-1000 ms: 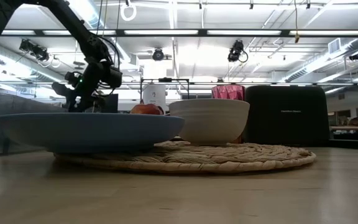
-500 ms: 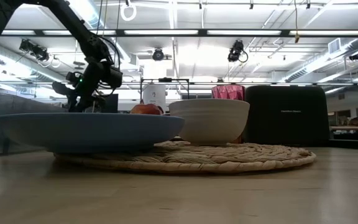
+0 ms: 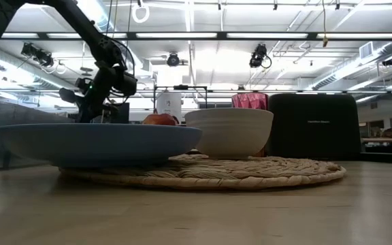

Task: Arrange a breakfast setting
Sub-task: Put the black spoon on the brown table mat

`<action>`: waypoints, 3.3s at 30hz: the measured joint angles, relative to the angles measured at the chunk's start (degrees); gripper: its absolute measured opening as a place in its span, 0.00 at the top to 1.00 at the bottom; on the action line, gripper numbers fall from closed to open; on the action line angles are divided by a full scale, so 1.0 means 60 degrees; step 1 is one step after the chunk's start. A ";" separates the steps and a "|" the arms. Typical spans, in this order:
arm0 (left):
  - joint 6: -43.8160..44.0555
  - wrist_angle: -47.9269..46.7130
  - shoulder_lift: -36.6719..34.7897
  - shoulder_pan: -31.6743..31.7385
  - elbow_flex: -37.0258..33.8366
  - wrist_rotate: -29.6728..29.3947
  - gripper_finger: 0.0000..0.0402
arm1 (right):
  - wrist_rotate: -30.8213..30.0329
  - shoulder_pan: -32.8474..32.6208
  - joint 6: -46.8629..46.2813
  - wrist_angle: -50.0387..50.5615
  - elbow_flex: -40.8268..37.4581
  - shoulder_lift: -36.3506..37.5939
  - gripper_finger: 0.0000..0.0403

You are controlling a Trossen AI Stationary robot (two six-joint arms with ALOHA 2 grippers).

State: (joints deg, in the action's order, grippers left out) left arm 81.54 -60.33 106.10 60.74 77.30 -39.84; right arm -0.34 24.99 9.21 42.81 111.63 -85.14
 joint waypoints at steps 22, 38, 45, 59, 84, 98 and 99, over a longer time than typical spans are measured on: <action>-0.0280 -0.0070 -0.2127 -0.0616 0.0000 0.0027 0.96 | 0.0670 -0.0008 0.0168 0.0011 0.0000 0.0401 0.60; -0.3384 0.0896 -0.6616 -0.1925 0.0000 -0.0126 0.96 | 0.1380 -0.0770 -0.0608 -0.1348 -0.0260 0.0293 0.60; -0.6681 0.2547 -0.8390 -0.3158 0.0000 0.2766 0.96 | 0.1831 -0.1922 -0.2144 -0.3050 -0.1750 0.0146 0.60; -0.8102 0.5677 -0.9353 -0.7894 0.0000 0.4974 0.96 | -0.2238 -0.5825 -0.5093 -0.7616 -0.4800 0.0109 0.60; -0.9633 1.3966 -0.6593 -1.0843 -0.0011 0.4967 0.96 | -0.3927 -0.6373 -0.2464 -1.3090 -0.5825 0.0124 0.47; -0.9952 1.4655 -0.6162 -1.0755 0.0001 0.4792 0.96 | -0.2408 -0.5721 -0.2542 -1.3906 -0.5825 0.0117 0.62; -0.9956 1.4722 -0.6136 -1.0737 -0.0008 0.4797 0.96 | -0.2408 -0.5695 -0.2631 -1.3870 -0.5825 0.0117 0.63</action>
State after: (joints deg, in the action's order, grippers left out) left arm 21.80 28.00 69.29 -3.68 77.25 -11.06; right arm -14.79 -9.18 -6.57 -40.41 76.69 -84.44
